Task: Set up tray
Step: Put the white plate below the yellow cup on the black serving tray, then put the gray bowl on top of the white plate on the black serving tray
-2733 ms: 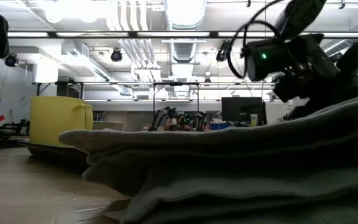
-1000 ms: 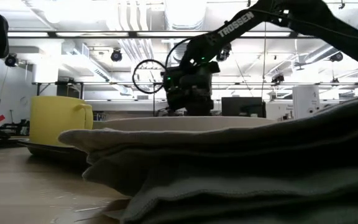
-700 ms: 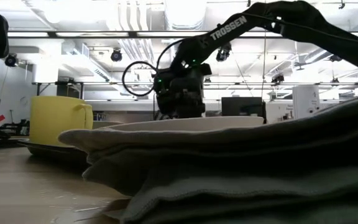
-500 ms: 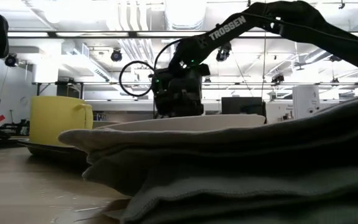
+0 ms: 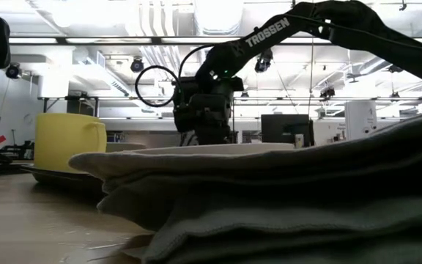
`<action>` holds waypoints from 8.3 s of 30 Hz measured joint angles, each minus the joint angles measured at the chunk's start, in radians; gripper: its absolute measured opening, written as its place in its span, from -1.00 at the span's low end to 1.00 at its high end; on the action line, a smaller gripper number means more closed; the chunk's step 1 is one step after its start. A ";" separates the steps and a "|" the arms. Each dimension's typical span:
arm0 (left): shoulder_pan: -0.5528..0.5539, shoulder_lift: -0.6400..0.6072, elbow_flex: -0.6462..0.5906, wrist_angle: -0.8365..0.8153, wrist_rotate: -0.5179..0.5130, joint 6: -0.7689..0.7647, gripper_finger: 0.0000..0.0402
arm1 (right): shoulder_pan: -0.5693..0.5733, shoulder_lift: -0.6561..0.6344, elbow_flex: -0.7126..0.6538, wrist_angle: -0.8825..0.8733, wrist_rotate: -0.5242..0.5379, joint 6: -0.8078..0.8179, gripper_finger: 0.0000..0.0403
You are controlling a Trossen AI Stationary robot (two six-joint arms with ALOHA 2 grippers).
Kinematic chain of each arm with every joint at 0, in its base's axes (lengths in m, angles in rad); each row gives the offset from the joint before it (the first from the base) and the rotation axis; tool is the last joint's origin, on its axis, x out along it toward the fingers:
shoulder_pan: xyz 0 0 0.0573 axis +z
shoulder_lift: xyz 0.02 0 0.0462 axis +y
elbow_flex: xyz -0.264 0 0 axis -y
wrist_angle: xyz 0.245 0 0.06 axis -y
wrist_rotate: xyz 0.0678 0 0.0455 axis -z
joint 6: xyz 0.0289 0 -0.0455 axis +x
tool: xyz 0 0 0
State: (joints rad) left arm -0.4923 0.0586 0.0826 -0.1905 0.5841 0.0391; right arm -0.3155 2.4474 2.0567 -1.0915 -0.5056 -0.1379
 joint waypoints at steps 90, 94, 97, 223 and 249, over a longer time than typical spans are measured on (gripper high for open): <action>0.000 0.000 0.000 0.000 0.000 0.000 0.04 | 0.045 -0.026 -0.002 0.183 0.007 -0.038 -0.46; 0.000 0.000 0.000 0.000 0.000 0.000 0.04 | 0.041 -0.041 -0.002 0.184 0.008 -0.038 -0.50; 0.000 0.000 0.000 0.000 0.000 0.000 0.04 | 0.040 -0.049 -0.002 0.186 0.007 -0.038 -0.52; 0.000 0.000 -0.001 0.016 -0.003 0.030 0.04 | 0.199 -1.943 -1.793 1.252 0.133 -0.138 -0.66; 0.003 0.114 -0.001 0.620 -0.710 -0.012 0.04 | 0.199 -2.056 -1.822 1.171 0.194 -0.142 -0.66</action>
State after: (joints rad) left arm -0.4889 0.1721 0.0812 0.4298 -0.1261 0.0272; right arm -0.1165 0.3912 0.2344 0.0794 -0.3119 -0.2798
